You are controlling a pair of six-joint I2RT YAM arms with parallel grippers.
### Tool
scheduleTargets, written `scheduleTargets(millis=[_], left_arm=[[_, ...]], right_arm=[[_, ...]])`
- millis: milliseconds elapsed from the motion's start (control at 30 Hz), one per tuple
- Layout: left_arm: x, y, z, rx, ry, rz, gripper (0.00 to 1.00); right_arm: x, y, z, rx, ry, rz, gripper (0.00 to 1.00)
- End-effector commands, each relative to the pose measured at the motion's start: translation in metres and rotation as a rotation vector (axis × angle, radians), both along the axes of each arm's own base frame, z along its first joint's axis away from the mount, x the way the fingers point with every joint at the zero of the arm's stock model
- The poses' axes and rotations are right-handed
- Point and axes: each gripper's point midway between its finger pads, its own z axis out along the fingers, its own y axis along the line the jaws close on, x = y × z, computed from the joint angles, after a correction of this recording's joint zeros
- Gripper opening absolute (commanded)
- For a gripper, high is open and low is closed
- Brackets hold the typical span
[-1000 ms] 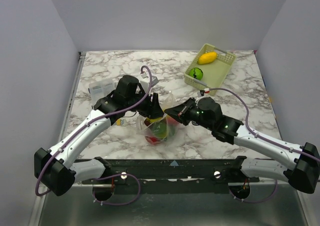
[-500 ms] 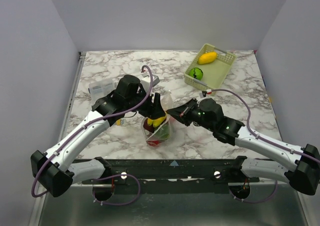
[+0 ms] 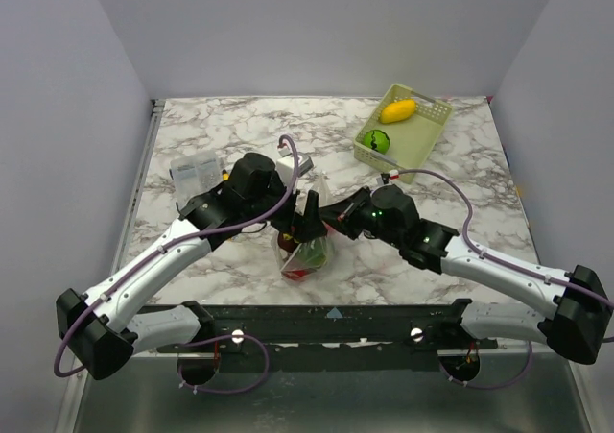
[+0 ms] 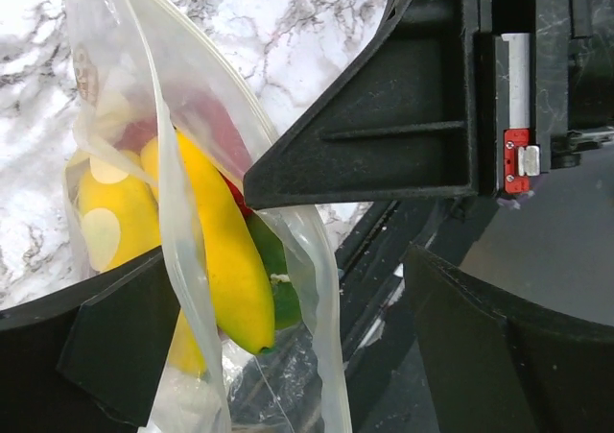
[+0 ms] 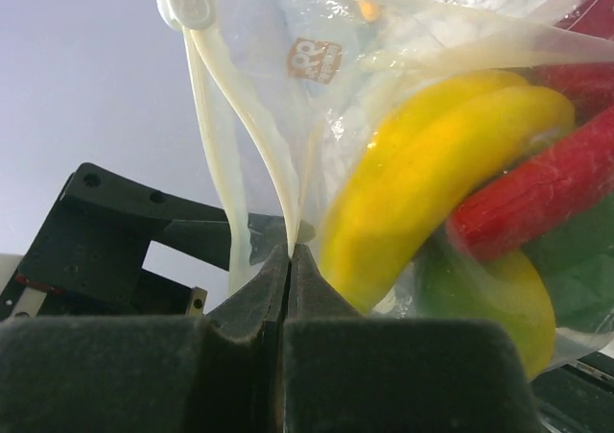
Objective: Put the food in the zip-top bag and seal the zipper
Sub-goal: Adjust the zipper food storage bag at the center of the board, then zip the zipper food storage bag at the center of the board.
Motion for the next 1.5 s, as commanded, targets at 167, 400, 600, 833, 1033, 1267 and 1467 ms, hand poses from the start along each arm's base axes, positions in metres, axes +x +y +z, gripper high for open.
scheduleTargets(millis=[167, 400, 600, 833, 1033, 1267, 1467], left_arm=[[0.02, 0.014, -0.018, 0.186, -0.122, 0.118, 0.71], [0.037, 0.019, -0.016, 0.262, -0.151, 0.174, 0.06], [0.037, 0.018, -0.015, 0.3, -0.245, 0.043, 0.0], [0.01, 0.011, -0.001, 0.152, -0.313, -0.172, 0.0], [-0.014, 0.005, 0.003, 0.044, -0.289, -0.324, 0.0], [-0.015, 0.011, 0.0, -0.047, -0.182, -0.33, 0.0], [-0.023, 0.009, -0.002, -0.091, -0.153, -0.362, 0.0]], right_arm=[[0.008, 0.006, 0.037, 0.101, -0.028, -0.031, 0.0], [0.006, 0.014, 0.036, 0.033, -0.102, 0.054, 0.36], [0.035, -0.031, 0.0, -0.399, -0.354, 0.224, 0.58], [0.033, -0.064, 0.012, -0.62, -0.758, 0.528, 0.81], [0.023, -0.074, 0.027, -0.335, -0.994, 0.775, 0.82], [-0.007, -0.08, 0.014, -0.021, -1.061, 0.995, 0.81], [-0.016, -0.077, 0.012, -0.009, -1.16, 0.924, 0.8]])
